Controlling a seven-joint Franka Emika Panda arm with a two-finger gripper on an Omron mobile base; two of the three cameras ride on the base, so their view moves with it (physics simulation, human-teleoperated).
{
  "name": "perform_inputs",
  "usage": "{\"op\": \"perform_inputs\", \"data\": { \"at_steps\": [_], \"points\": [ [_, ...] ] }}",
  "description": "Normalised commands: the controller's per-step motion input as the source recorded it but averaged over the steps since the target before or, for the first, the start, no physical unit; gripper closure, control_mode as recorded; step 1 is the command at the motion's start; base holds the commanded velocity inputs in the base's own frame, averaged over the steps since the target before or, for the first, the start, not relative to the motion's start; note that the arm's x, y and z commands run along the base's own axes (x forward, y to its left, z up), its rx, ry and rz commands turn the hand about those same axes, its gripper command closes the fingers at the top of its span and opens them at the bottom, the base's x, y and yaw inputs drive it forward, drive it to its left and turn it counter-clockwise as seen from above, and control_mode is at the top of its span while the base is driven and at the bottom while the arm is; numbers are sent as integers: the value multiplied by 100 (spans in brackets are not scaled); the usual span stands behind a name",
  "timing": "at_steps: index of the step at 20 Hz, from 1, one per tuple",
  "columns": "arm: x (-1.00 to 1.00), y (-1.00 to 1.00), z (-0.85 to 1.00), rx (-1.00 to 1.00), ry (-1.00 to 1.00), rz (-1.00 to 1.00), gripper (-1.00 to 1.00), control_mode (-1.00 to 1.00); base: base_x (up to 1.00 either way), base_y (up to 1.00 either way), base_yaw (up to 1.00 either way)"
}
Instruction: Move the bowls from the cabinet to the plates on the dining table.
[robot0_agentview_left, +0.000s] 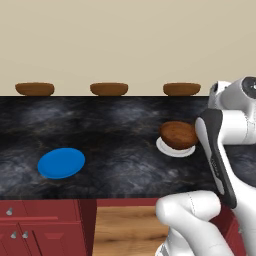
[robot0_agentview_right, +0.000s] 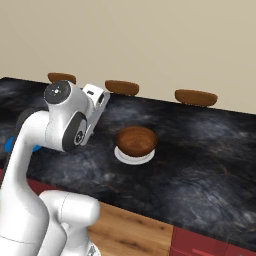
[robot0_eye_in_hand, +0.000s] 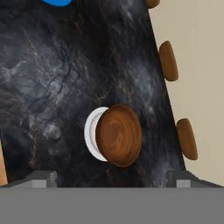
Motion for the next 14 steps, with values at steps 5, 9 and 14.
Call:
{"op": "perform_inputs", "data": {
  "at_steps": [5,9,14],
  "points": [
    [-30,15,45,5,-2,-6,-100,-100,0,0,0],
    [-27,13,37,5,-2,-7,-100,-100,0,0,0],
    [-20,7,19,2,-7,-4,-100,-100,0,0,0]
  ]
}}
